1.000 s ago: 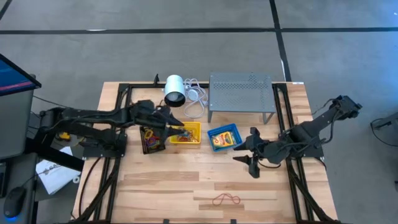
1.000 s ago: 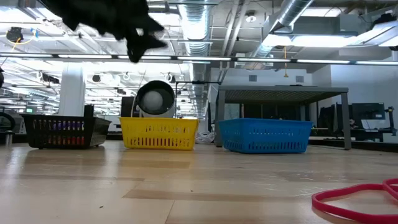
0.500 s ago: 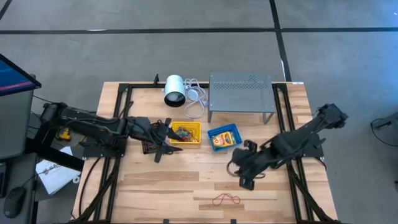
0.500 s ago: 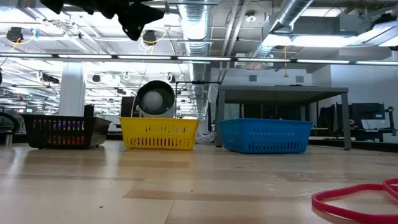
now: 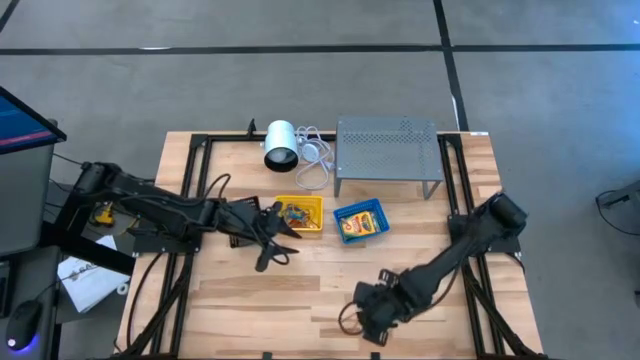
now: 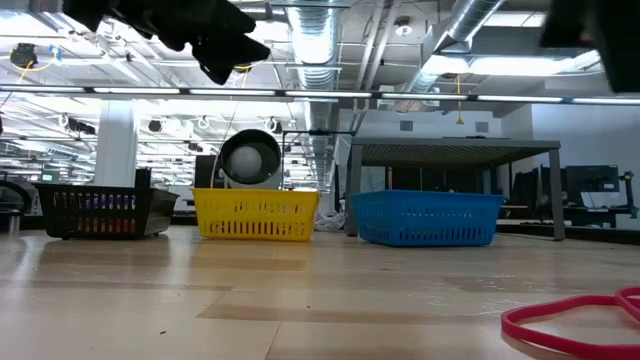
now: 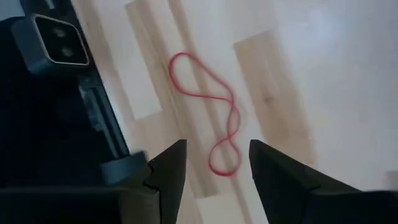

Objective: Pick & Place Office Desk Supplies
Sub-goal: Put the red rubber band into the yellow bin

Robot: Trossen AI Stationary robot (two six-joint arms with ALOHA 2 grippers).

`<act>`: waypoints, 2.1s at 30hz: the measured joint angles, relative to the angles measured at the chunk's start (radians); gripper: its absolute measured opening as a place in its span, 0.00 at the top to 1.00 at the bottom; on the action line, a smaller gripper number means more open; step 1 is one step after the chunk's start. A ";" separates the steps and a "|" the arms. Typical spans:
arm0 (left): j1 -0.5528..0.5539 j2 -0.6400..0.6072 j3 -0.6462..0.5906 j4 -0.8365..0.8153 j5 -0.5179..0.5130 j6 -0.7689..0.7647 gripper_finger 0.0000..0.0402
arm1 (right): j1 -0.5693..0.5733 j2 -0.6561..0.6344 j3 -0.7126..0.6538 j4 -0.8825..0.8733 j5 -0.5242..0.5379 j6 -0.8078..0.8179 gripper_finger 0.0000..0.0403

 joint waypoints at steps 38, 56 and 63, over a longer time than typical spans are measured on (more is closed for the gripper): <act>0.005 0.014 0.000 0.034 0.005 0.002 0.55 | 0.014 0.237 -0.010 0.074 0.015 0.093 0.43; 0.005 0.014 0.000 0.039 0.000 0.001 0.55 | 0.019 0.238 -0.045 0.066 0.028 0.085 0.79; 0.005 0.014 0.000 0.039 0.000 0.001 0.55 | 0.019 0.239 -0.045 0.072 0.024 0.068 0.98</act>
